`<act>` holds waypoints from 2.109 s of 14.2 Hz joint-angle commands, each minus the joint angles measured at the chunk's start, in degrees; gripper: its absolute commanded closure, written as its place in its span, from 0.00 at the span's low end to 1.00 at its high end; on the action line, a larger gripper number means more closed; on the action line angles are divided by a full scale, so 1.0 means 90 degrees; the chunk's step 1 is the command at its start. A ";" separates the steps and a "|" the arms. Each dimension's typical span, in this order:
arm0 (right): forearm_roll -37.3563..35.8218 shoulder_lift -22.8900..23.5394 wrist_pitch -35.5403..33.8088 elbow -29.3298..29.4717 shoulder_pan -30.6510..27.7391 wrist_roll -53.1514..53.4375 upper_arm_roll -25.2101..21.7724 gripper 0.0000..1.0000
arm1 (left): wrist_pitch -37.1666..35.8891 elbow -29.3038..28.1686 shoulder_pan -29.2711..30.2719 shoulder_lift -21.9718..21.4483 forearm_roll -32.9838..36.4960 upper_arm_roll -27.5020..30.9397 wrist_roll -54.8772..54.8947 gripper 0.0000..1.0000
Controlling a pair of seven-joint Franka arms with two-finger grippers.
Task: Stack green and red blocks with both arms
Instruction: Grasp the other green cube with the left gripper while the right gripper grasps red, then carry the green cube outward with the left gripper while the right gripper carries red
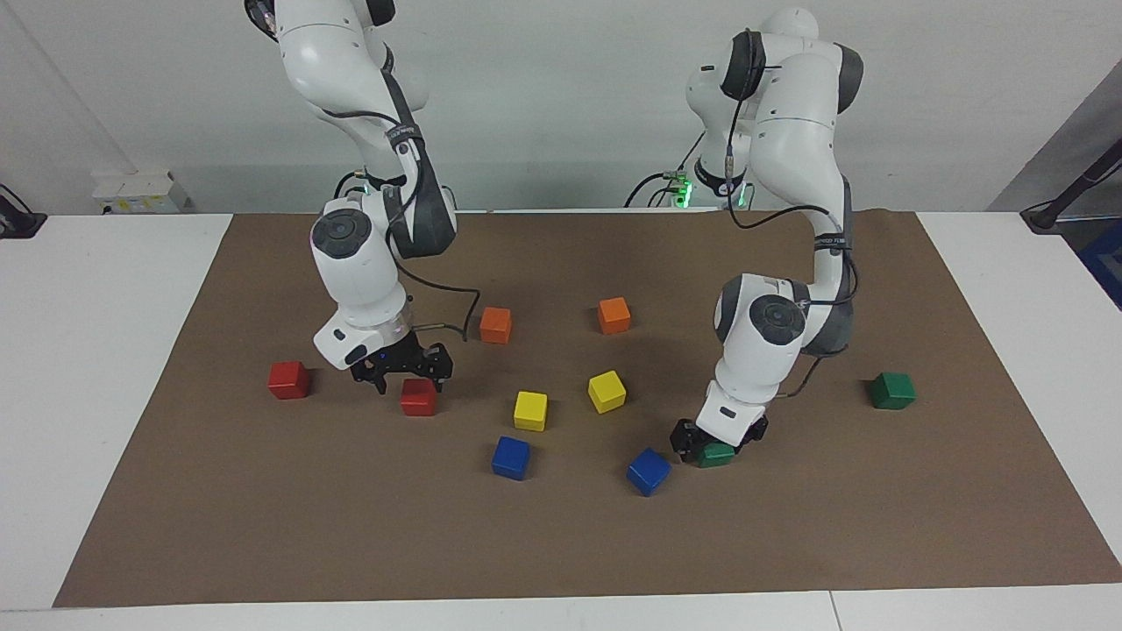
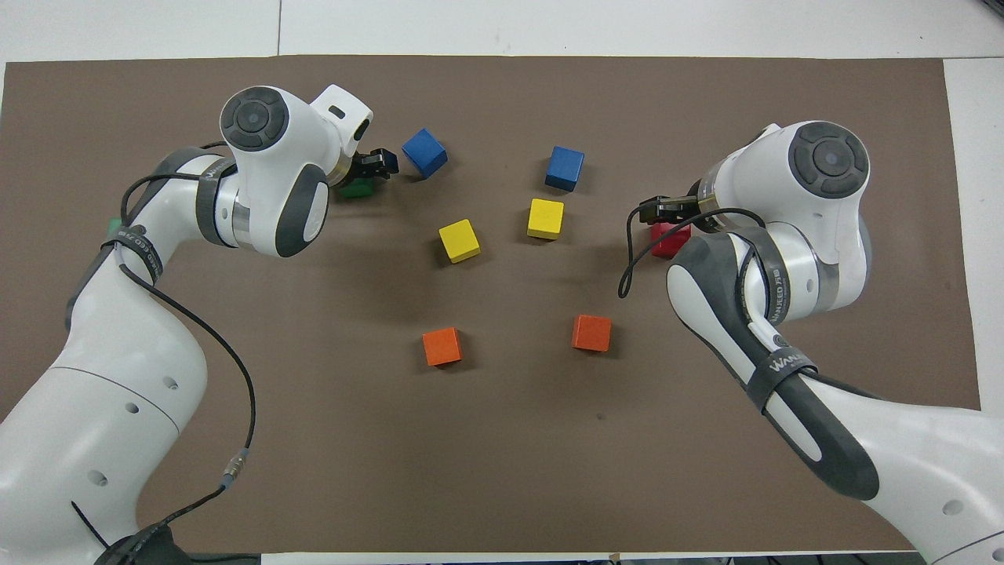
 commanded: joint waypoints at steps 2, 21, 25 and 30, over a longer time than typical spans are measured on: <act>0.0068 0.0180 0.0119 -0.0026 -0.0031 0.0158 -0.0011 0.00 | 0.0148 -0.0211 -0.0114 -0.0141 0.0129 0.0128 -0.0235 0.87; 0.0039 -0.0521 -0.1793 0.0423 -0.0956 -0.0697 -0.0041 1.00 | -0.1925 -0.1009 0.3030 -0.2386 -0.0056 0.0089 0.4322 1.00; 0.0020 -0.0836 -0.2224 0.0521 -0.1855 -0.1949 -0.0070 1.00 | -0.0781 -0.2192 0.3255 -0.2680 -0.0066 0.0079 0.4842 1.00; -0.0029 -0.0972 -0.1835 0.0073 -0.2189 -0.2371 -0.0079 1.00 | 0.0000 -0.2613 0.3246 -0.2592 -0.0193 0.0079 0.4980 1.00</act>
